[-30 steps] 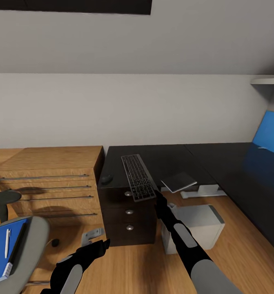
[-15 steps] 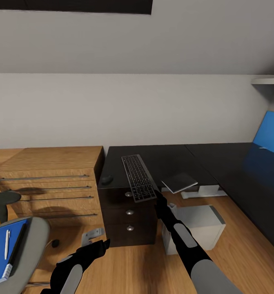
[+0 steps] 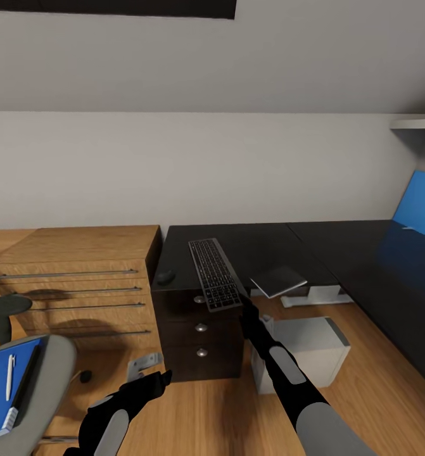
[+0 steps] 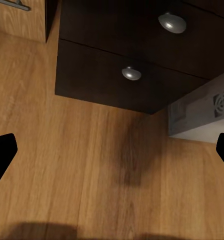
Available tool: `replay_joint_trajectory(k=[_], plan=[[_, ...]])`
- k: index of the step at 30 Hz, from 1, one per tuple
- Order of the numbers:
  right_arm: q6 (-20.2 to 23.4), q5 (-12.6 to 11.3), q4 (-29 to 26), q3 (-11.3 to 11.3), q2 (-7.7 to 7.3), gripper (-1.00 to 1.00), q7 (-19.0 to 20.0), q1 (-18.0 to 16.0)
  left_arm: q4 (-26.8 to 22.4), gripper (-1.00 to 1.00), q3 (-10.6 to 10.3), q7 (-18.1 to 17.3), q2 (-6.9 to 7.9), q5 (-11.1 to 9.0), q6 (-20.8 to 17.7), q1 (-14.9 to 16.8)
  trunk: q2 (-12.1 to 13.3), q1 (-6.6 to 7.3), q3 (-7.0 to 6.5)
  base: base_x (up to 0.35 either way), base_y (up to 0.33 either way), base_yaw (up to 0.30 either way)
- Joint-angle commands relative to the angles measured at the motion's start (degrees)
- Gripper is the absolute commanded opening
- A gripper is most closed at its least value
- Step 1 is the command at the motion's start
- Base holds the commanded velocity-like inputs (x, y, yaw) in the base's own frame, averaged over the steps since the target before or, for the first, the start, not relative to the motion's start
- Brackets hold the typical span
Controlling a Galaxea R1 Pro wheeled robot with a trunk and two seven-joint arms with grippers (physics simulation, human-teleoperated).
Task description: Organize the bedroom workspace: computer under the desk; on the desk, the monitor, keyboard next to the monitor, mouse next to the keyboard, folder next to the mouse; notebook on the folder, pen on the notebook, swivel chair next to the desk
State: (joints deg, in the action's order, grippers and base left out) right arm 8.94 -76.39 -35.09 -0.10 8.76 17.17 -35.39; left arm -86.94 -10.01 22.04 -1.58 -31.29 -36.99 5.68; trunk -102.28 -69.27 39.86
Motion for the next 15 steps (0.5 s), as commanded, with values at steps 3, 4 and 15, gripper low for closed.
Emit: replay_joint_trajectory(k=[3,4,15], plan=[[0.28,-0.60,0.02,-0.02,0.00,1.00,0.12,-0.03,-0.07,1.00,-0.08,0.55,0.00,-0.61,-0.12,0.04,-1.24,-0.66,0.60,0.000,0.000,0.000],[0.28,-0.60,0.02,-0.01,-0.02,1.00,0.11,-0.03,-0.07,1.00,-0.09,0.55,0.00,-0.61,-0.15,0.04,-1.24,-0.66,0.60,0.000,0.000,0.000],[0.29,-0.60,0.02,-0.05,-0.03,1.00,0.08,-0.03,0.01,1.00,-0.01,0.55,0.17,-0.70,-0.19,0.04,-1.24,-0.66,0.60,0.002,0.008,0.000]])
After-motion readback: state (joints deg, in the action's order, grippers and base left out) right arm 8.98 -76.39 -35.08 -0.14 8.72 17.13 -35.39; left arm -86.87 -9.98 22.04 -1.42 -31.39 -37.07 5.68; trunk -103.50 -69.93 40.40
